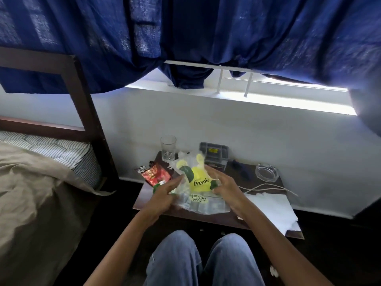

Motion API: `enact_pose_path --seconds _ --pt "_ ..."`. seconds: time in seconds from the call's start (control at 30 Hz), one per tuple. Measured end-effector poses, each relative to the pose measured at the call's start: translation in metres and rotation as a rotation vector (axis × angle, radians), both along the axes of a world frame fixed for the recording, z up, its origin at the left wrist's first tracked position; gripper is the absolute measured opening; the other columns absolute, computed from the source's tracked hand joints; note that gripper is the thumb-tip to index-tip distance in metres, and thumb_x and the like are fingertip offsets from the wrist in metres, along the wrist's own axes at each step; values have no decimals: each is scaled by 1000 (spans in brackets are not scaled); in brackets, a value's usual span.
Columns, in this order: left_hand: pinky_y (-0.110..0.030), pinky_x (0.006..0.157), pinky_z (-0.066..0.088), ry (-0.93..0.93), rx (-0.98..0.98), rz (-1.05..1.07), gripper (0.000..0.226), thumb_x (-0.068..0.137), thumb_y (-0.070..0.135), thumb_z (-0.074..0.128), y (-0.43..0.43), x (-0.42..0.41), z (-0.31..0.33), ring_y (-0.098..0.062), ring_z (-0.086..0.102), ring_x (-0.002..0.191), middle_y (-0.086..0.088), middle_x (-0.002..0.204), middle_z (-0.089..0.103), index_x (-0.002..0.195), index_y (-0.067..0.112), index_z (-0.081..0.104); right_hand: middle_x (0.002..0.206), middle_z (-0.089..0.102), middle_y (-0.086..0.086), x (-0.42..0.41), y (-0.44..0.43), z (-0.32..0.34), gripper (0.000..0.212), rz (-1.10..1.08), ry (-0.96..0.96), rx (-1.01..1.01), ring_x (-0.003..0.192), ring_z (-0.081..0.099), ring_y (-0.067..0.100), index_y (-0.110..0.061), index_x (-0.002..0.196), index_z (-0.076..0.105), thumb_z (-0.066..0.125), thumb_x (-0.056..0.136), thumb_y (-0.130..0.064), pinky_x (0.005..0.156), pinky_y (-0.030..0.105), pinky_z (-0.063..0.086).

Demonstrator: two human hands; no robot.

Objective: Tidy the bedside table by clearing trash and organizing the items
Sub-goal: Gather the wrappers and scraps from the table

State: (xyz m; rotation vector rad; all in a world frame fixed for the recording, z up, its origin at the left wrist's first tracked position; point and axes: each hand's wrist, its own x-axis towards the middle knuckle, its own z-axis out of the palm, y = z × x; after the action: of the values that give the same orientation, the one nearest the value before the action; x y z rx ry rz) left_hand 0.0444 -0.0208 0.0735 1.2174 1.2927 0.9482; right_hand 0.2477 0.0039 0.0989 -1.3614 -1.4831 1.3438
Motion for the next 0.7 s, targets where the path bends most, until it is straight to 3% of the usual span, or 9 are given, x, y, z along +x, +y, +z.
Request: enact_pose_path --seconds 0.1,0.17,0.23,0.3,0.4,0.5,0.57,0.63,0.7 --pt "-9 78 48 59 132 -144 64 86 0 61 -2 33 20 8 50 103 15 146 32 130 41 40 102 69 -1 22 -13 4 62 -51 -37 24 96 62 14 -21 90 73 43 68 29 77 30 52" --pt "-4 79 46 24 154 -258 67 86 8 64 -6 59 29 0 49 115 15 149 24 139 34 34 84 70 -1 38 -20 8 52 -86 -37 32 81 64 16 -18 75 73 48 69 27 70 28 55" --pt "-5 84 45 17 195 -387 79 80 13 72 -12 88 35 0 44 121 11 146 29 144 26 27 77 67 7 53 -26 13 34 -107 -7 21 72 62 18 -5 77 70 50 72 23 62 24 53" --pt "-13 94 43 156 352 -469 87 75 22 76 -13 115 32 -2 47 120 6 143 39 145 24 26 75 65 12 66 -32 19 28 -134 45 -10 68 61 18 1 83 66 48 75 20 60 23 52" --pt "-40 97 44 405 548 -381 72 77 34 63 -7 143 20 -16 56 109 2 128 55 141 29 32 68 61 9 87 -43 29 33 -178 302 -70 62 59 18 -1 82 57 37 74 24 51 22 50" --pt "-41 97 44 490 573 -341 63 85 41 59 -9 167 18 -20 53 118 2 131 56 140 29 32 70 64 8 120 -59 38 39 -163 489 -132 62 63 18 -6 88 49 30 75 27 47 24 51" --pt "-40 90 47 518 566 -346 54 87 43 56 -14 186 16 -21 56 112 1 123 60 136 30 35 77 70 2 147 -75 44 36 -109 343 -79 64 65 12 -7 94 53 42 77 22 53 21 51" --pt "-38 83 48 531 499 -321 42 90 40 54 -16 200 12 -26 60 103 -4 112 65 127 24 41 100 70 1 172 -89 46 36 -117 20 78 77 64 13 -11 99 64 59 75 16 68 22 52" --pt "-34 83 45 395 359 -330 32 92 31 54 -22 221 5 -26 61 100 -4 107 65 120 18 46 114 65 1 201 -105 42 33 -218 -151 173 84 64 15 -17 97 68 67 77 9 80 24 51"
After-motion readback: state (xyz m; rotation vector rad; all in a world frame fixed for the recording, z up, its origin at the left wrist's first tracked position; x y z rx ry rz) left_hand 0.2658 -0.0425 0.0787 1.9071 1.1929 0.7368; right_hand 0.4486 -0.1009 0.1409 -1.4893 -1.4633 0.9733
